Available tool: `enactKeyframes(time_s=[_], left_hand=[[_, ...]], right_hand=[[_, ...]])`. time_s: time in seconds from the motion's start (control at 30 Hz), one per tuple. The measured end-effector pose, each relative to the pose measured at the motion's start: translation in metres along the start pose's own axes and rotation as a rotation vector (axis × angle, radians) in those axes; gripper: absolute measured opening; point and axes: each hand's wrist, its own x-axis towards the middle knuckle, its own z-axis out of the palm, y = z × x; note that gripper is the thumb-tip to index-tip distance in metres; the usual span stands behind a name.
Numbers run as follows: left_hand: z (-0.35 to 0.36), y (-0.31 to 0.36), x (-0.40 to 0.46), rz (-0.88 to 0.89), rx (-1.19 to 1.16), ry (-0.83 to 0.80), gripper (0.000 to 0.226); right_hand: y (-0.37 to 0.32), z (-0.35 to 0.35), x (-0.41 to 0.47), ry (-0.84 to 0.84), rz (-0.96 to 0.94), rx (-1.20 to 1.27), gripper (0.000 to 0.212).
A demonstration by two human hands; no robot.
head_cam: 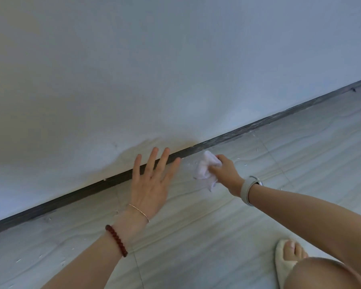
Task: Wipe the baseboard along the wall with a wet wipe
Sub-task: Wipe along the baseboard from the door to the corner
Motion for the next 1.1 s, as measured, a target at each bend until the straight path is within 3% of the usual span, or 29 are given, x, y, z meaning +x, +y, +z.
enactKeyframes(time_s=[0.2, 0.37, 0.53, 0.7, 0.8, 1.1], left_hand=[[0.026, 0.027, 0.063, -0.015, 0.133, 0.109, 0.080], [0.027, 0.042, 0.077, -0.145, 0.265, 0.033, 0.080], [0.012, 0.061, 0.076, -0.264, 0.305, -0.079, 0.087], [0.022, 0.066, 0.079, -0.427, 0.302, -0.012, 0.088], [0.036, 0.061, 0.079, -0.502, 0.283, 0.039, 0.086], [0.063, 0.045, 0.077, -0.436, 0.188, 0.204, 0.073]], right_hand=[[0.020, -0.033, 0.045, -0.014, -0.056, 0.080, 0.014], [0.031, -0.049, 0.058, -0.184, -0.133, -0.010, 0.015], [0.031, -0.051, 0.059, -0.169, -0.189, 0.002, 0.016], [0.034, -0.024, 0.053, -0.218, -0.239, 0.066, 0.011], [0.038, -0.001, 0.052, -0.184, -0.250, 0.074, 0.011], [0.013, 0.046, 0.069, -0.016, -0.088, 0.337, 0.011]])
